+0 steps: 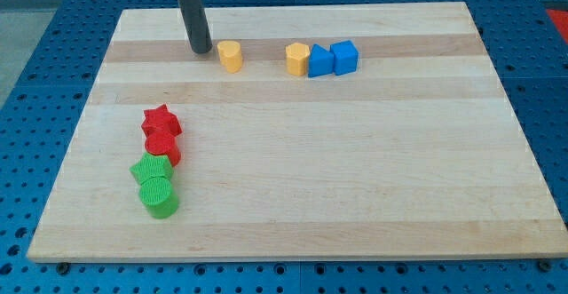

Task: Move yellow heart slightly right

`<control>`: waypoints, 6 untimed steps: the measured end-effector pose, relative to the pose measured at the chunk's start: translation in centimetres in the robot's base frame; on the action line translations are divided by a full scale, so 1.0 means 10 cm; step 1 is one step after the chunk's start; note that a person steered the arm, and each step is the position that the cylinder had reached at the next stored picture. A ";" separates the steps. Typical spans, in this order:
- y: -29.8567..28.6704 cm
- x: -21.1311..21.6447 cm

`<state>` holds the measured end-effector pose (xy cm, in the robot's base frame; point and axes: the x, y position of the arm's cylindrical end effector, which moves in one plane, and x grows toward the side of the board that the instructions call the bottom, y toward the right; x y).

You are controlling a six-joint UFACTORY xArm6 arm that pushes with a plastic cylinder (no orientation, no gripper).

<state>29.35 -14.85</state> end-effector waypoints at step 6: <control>0.53 0.17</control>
